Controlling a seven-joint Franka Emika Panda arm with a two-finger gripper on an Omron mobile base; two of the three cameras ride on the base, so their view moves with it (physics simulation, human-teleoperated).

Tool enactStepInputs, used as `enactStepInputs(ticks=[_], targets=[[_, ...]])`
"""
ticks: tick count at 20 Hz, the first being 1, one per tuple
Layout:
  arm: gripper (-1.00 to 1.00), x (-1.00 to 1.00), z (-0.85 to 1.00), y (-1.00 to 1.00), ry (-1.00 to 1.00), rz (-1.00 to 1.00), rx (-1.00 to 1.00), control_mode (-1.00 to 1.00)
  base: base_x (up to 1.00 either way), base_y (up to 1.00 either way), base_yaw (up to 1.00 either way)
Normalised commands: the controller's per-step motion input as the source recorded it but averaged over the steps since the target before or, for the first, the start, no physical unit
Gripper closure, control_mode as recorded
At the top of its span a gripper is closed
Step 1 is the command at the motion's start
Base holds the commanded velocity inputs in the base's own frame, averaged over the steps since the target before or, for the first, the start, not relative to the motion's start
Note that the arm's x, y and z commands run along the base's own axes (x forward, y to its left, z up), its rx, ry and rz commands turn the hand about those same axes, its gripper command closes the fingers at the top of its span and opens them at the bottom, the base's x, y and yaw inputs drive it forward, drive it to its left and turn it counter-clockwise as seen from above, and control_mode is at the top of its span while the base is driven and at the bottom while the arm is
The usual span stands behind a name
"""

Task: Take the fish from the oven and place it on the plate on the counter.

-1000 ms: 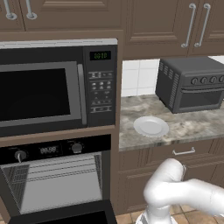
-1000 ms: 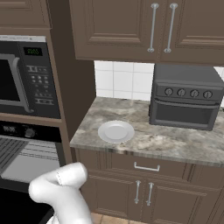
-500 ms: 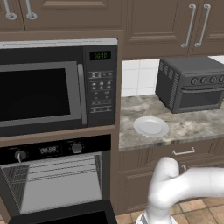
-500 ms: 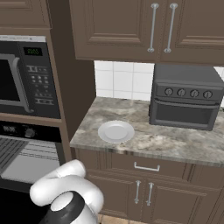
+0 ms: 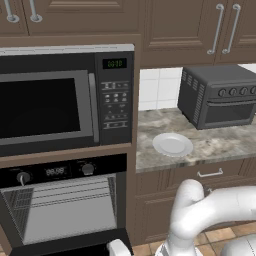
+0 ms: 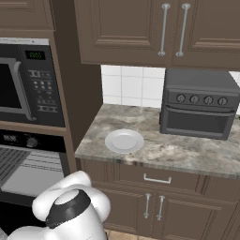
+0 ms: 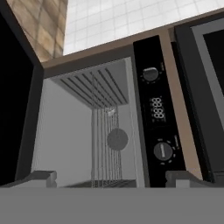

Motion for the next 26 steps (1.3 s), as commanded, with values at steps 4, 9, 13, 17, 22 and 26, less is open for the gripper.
enactStepInputs(ticks=[4, 9, 13, 17, 22, 26], targets=[[-1.0, 0.07, 0.22, 0.25, -0.1, 0.0, 0.03, -1.0, 0.0, 0.0, 0.0], [-1.0, 0.05, 0.51, 0.21, -0.1, 0.0, 0.03, -1.0, 0.0, 0.0, 0.0], [-1.0, 0.26, 0.12, 0.14, -0.01, 0.0, 0.0, -1.0, 0.0, 0.0, 0.0], [-1.0, 0.48, 0.02, 0.04, 0.0, -0.01, 0.0, -1.0, 0.0, 0.0, 0.0], [-1.0, 0.61, 0.0, 0.02, 0.0, -0.07, 0.0, -1.0, 0.0, 0.0, 0.0], [-1.0, 0.22, 0.0, 0.33, -0.06, -0.12, 0.0, -1.0, 0.0, 0.0, 0.0]])
